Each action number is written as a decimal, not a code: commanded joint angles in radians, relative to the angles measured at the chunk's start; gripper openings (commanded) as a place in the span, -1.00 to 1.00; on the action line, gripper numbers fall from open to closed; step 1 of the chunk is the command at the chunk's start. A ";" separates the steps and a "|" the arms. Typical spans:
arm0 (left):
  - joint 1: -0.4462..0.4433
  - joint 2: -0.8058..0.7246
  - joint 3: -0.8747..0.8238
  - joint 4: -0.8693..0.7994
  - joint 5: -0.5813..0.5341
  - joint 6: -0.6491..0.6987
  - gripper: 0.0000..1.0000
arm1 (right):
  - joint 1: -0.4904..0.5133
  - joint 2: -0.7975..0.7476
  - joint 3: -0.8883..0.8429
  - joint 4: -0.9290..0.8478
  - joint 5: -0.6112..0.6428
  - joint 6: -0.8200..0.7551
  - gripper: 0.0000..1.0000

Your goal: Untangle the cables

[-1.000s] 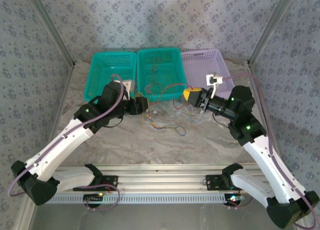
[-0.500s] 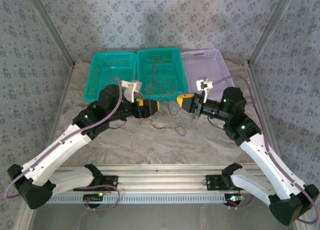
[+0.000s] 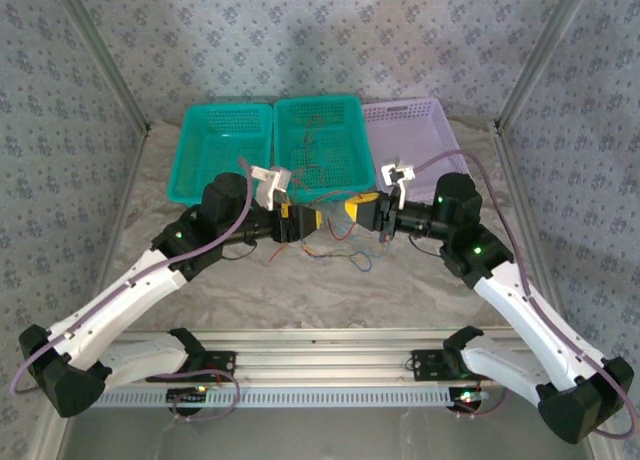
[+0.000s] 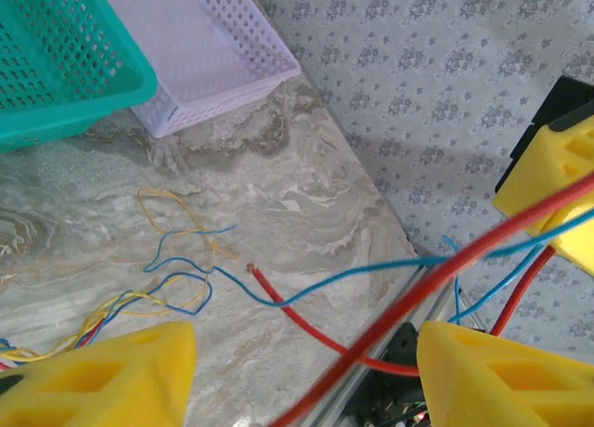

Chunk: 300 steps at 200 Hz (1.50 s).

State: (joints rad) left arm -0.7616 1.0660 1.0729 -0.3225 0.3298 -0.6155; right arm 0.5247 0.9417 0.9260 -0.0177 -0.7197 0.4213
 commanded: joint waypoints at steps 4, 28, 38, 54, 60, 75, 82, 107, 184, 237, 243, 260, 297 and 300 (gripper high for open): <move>-0.008 0.006 0.004 0.042 0.021 0.017 0.02 | 0.010 -0.005 -0.013 0.030 -0.037 0.002 -1.00; -0.008 0.003 -0.002 0.045 0.022 0.016 -0.34 | 0.012 -0.003 -0.012 0.018 -0.028 -0.009 -1.00; -0.008 -0.001 -0.004 0.045 0.020 0.014 -0.55 | 0.013 -0.001 -0.014 0.007 -0.017 -0.020 -1.00; -0.008 -0.006 -0.004 0.039 0.011 0.015 -0.97 | 0.014 0.002 -0.023 -0.018 0.025 -0.037 -1.00; -0.008 -0.009 -0.003 0.035 0.003 0.016 -1.00 | 0.016 0.006 -0.024 -0.031 0.045 -0.046 -1.00; -0.008 -0.019 -0.010 0.035 -0.025 0.013 -1.00 | 0.016 0.019 -0.028 -0.079 0.108 -0.070 -1.00; -0.008 -0.021 -0.013 0.037 -0.036 0.010 -1.00 | 0.016 0.027 -0.032 -0.090 0.128 -0.082 -1.00; -0.008 -0.019 -0.013 0.041 -0.070 0.003 -1.00 | 0.016 0.047 -0.058 -0.101 0.176 -0.104 -1.00; -0.007 -0.040 0.007 0.044 -0.193 -0.030 -1.00 | 0.011 0.079 -0.162 -0.068 0.303 -0.089 -0.51; -0.005 -0.002 0.115 -0.025 -0.243 -0.015 -1.00 | 0.004 0.032 -0.234 -0.041 0.336 -0.079 0.00; -0.005 0.001 0.119 -0.025 -0.246 -0.023 -1.00 | 0.004 0.017 -0.252 -0.018 0.327 -0.076 0.04; -0.005 0.008 0.121 -0.013 -0.251 -0.054 -1.00 | 0.006 -0.033 -0.319 0.067 0.305 -0.059 0.17; -0.006 0.010 0.150 -0.018 -0.272 -0.079 -1.00 | 0.008 -0.080 -0.370 0.073 0.388 -0.071 0.21; -0.007 0.013 0.158 -0.024 -0.277 -0.076 -1.00 | 0.007 -0.080 -0.371 0.072 0.394 -0.069 0.22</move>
State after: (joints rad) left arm -0.7658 1.0668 1.1721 -0.3412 0.0864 -0.6724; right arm 0.5327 0.8791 0.5724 0.0132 -0.3885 0.3531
